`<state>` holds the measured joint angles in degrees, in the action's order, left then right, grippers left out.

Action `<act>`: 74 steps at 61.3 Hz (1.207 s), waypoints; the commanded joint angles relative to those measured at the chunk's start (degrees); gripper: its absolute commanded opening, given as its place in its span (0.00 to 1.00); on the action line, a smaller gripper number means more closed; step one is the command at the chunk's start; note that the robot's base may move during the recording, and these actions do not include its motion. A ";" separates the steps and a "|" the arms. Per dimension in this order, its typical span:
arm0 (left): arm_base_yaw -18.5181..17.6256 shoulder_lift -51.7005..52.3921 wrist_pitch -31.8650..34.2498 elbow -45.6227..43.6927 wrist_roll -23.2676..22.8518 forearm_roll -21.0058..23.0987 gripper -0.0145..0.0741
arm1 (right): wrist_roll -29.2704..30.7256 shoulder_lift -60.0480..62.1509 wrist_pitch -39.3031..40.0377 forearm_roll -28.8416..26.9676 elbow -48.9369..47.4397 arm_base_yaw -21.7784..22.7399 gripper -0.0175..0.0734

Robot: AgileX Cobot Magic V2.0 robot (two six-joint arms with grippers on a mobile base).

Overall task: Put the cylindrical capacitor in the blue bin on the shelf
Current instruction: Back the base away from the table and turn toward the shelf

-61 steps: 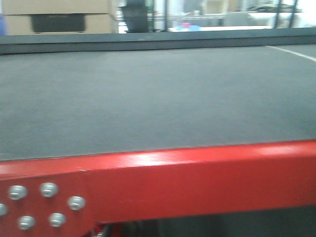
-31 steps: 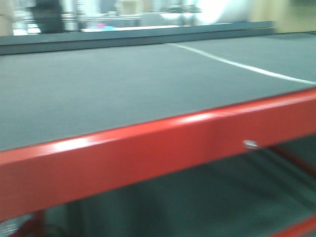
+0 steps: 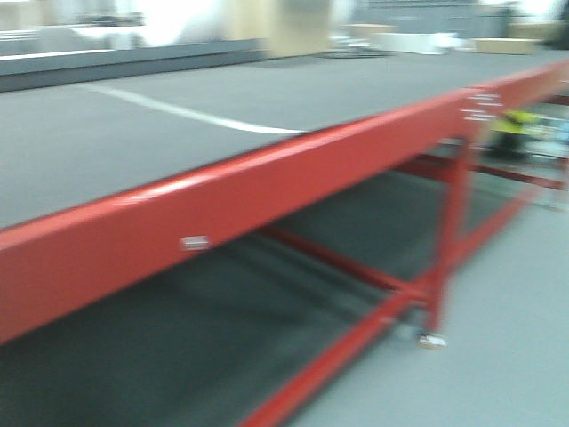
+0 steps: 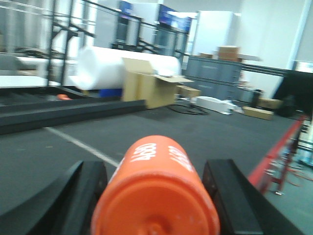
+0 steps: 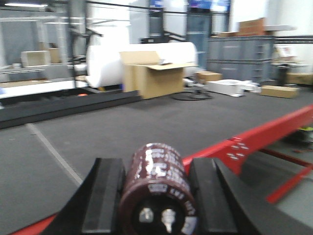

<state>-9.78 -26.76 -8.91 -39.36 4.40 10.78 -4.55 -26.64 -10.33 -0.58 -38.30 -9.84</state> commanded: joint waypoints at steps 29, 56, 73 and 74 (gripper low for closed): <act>-0.25 0.26 0.89 -0.03 -0.04 0.50 0.04 | 0.04 0.22 1.80 0.58 -0.19 0.00 0.01; -0.25 0.26 0.89 -0.03 -0.04 0.50 0.04 | 0.04 0.22 1.80 0.58 -0.19 0.00 0.01; -0.25 0.26 0.89 -0.03 -0.04 0.50 0.04 | 0.04 0.22 1.80 0.58 -0.19 0.00 0.01; -0.25 0.26 0.89 -0.03 -0.04 0.50 0.04 | 0.04 0.22 1.80 0.58 -0.19 0.00 0.01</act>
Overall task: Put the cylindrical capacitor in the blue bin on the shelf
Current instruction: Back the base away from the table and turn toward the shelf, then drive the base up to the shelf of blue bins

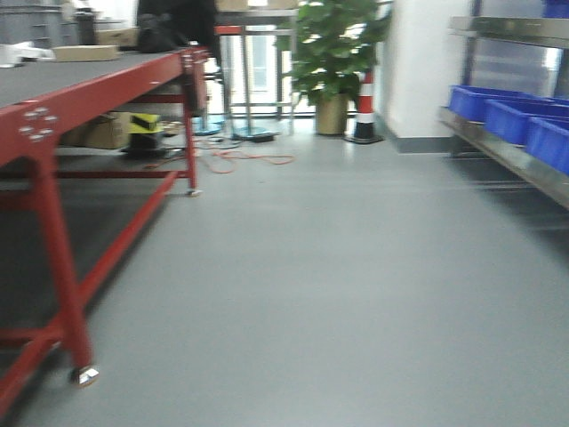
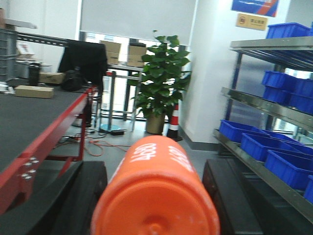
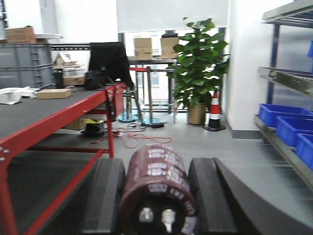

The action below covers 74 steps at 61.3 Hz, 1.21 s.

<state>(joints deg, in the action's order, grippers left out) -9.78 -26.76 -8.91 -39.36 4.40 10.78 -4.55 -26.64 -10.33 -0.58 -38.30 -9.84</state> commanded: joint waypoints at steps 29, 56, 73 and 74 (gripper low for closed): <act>-0.25 0.26 0.89 -0.03 -0.04 0.50 0.04 | 0.04 0.22 1.80 0.58 -0.19 0.00 0.01; -0.25 0.26 0.89 -0.03 -0.04 0.50 0.04 | 0.04 0.22 1.80 0.58 -0.19 0.00 0.01; -0.25 0.26 0.89 -0.03 -0.04 0.50 0.04 | 0.04 0.22 1.80 0.58 -0.19 0.00 0.01; -0.25 0.26 0.89 -0.03 -0.04 0.50 0.04 | 0.04 0.22 1.80 0.58 -0.19 0.00 0.01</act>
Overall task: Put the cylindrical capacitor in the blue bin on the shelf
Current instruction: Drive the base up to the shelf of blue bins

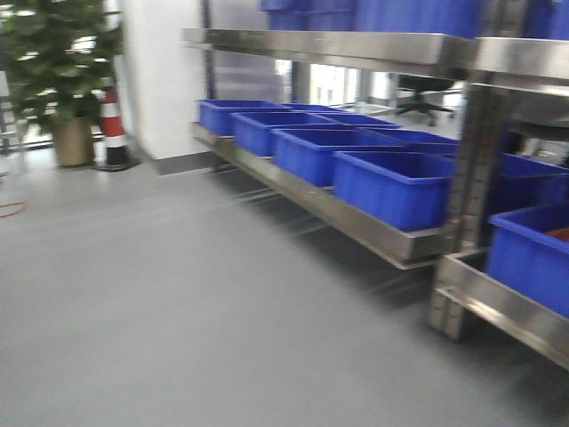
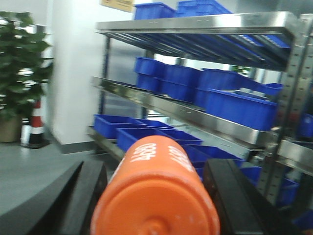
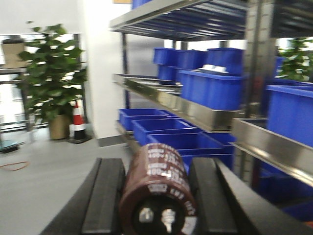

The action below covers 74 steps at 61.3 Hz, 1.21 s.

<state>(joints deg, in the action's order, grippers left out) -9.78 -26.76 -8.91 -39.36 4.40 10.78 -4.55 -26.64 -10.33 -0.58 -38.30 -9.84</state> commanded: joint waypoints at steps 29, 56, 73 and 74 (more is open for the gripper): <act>-0.25 0.26 0.89 -0.03 -0.04 0.50 0.04 | 0.04 0.22 1.80 0.58 -0.19 0.00 0.01; -0.25 0.26 0.89 -0.03 -0.04 0.50 0.04 | 0.04 0.22 1.90 0.58 -0.19 0.00 0.01; -0.25 0.26 0.89 -0.03 -0.04 0.50 0.04 | 0.04 0.22 1.90 0.58 -0.19 0.00 0.01; -0.25 0.26 0.89 -0.03 -0.04 0.50 0.04 | 0.04 0.22 1.90 0.58 -0.19 0.00 0.01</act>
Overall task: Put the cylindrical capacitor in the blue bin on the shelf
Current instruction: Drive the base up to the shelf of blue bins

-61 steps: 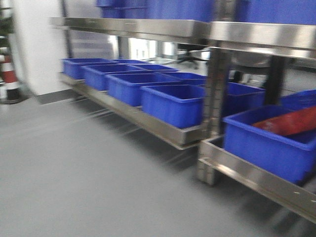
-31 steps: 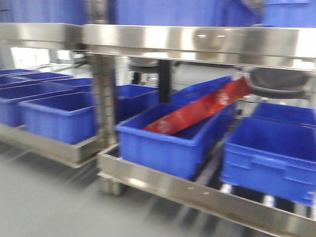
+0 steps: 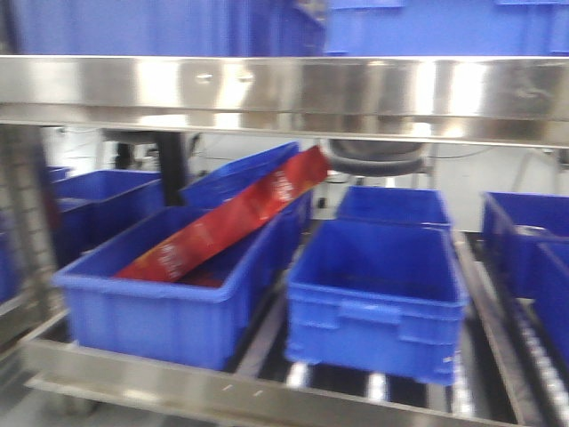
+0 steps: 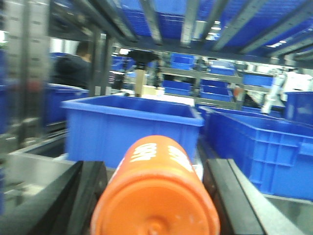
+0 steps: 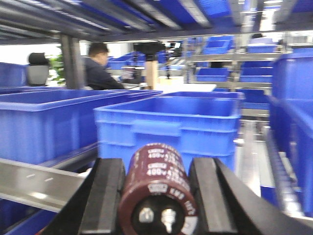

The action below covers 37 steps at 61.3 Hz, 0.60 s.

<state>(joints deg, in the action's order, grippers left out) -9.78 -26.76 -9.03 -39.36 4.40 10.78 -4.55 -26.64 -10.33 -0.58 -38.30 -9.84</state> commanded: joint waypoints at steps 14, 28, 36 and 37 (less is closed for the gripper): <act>-0.25 0.26 1.01 -0.03 -0.04 0.50 0.04 | 0.04 0.22 1.90 0.58 -0.19 0.00 0.01; -0.25 0.26 1.01 -0.03 -0.04 0.50 0.04 | 0.04 0.22 1.90 0.58 -0.19 0.00 0.01; -0.25 0.26 1.01 -0.03 -0.04 0.50 0.04 | 0.04 0.22 1.90 0.58 -0.19 0.00 0.01; -0.25 0.26 1.01 -0.03 -0.04 0.50 0.04 | 0.04 0.22 1.90 0.58 -0.19 0.00 0.01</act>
<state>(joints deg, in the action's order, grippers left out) -9.78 -26.76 -9.03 -39.36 4.40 10.78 -4.55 -26.64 -10.33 -0.58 -38.30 -9.84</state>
